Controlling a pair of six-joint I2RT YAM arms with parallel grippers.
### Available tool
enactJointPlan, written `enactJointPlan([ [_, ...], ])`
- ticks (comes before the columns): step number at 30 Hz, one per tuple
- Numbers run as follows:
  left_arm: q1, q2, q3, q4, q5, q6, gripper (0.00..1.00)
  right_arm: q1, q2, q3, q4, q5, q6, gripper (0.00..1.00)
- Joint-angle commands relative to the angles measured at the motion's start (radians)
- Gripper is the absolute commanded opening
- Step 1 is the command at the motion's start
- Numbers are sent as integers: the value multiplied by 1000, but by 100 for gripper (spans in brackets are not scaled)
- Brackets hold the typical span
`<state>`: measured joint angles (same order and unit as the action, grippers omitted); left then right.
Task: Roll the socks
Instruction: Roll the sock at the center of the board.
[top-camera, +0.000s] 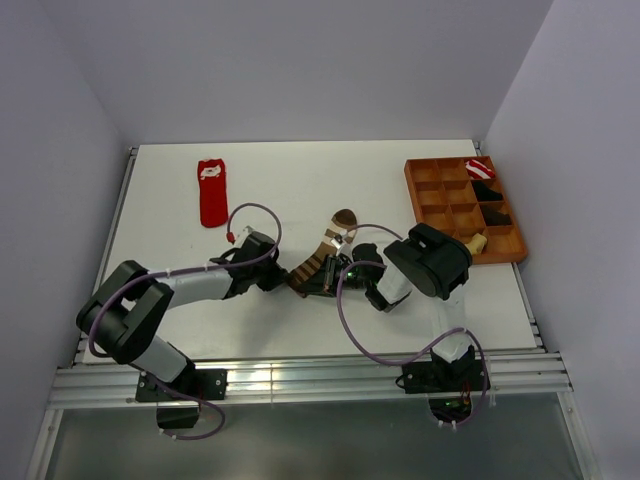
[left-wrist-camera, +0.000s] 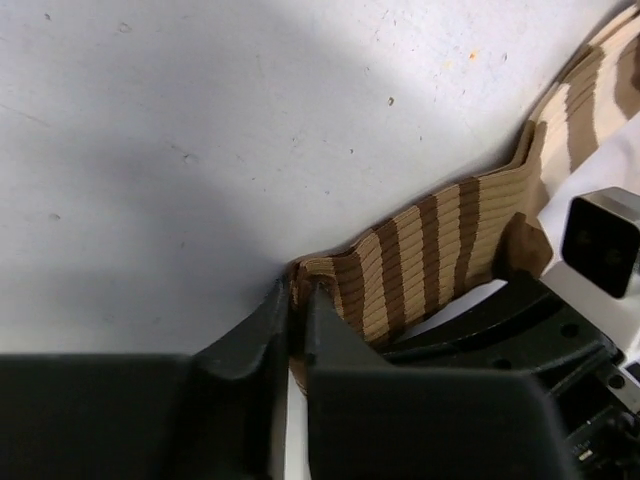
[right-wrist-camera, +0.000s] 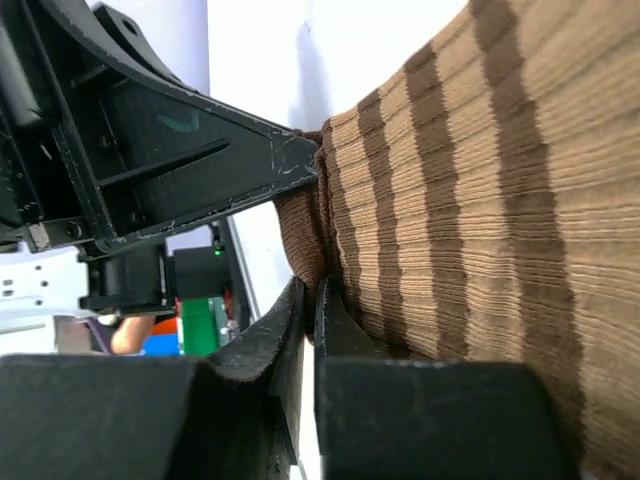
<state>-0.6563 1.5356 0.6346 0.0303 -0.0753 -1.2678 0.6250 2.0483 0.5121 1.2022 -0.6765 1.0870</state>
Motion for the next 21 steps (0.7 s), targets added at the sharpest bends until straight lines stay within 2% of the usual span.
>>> enactJointPlan([
  [1, -5, 47, 60, -162, -32, 54, 4, -5, -57, -11, -139, 32, -108, 7],
  [2, -3, 54, 75, -185, -40, 76, 1, -4, -74, -12, -162, 54, -127, 14],
  [5, -6, 70, 138, -279, -69, 116, 0, 2, -155, -11, -283, 113, -217, 27],
  [8, -16, 89, 212, -384, -96, 157, 0, 18, -253, -3, -423, 178, -318, 33],
  [12, -38, 123, 312, -516, -155, 197, 0, 67, -410, 34, -619, 342, -464, 38],
  [16, -46, 161, 381, -569, -161, 231, 0, 165, -511, 84, -791, 610, -642, 43],
  [19, -48, 181, 392, -566, -135, 245, 0, 275, -528, 132, -843, 766, -728, 45],
  [21, -48, 190, 401, -564, -124, 249, 0, 339, -513, 146, -830, 804, -757, 45],
])
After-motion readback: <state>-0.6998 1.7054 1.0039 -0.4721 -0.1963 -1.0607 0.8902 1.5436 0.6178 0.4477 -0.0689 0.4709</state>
